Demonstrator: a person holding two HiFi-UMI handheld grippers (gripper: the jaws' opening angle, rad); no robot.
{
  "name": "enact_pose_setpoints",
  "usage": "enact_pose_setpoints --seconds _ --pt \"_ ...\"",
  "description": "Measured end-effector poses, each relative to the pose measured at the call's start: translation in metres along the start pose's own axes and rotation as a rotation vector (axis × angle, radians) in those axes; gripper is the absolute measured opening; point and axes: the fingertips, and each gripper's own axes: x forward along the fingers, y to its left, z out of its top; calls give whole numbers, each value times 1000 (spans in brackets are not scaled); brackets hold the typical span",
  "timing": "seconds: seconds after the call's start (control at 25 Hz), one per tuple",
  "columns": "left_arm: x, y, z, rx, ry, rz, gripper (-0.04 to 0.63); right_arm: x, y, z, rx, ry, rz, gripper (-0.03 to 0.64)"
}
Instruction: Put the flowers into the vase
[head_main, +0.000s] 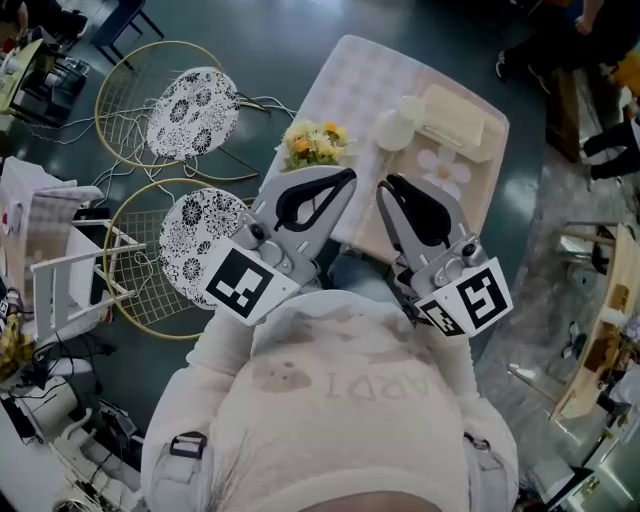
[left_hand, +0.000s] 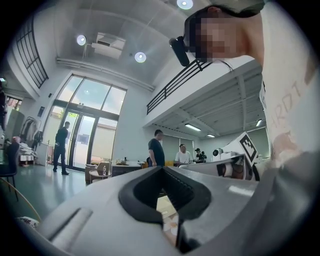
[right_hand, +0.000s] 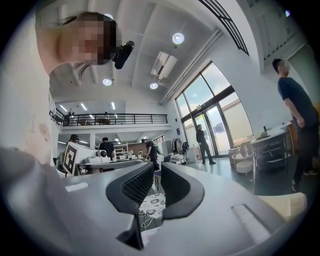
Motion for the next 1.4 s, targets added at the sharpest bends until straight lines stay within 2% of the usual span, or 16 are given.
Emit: enact_pose_setpoints --seconds 0.28,0.68,0.88,1.4 --pt "30 10 -5 4 1 47 1 10 -38 -14 38 45 37 77" --pt "19 40 -30 -14 68 91 0 58 -56 -75 134 229 44 84" --pt "6 69 -41 -18 93 96 1 85 -57 -127 194 385 14 101" --pt "-29 136 -99 -125 166 143 0 104 -49 -291 375 803 -44 124"
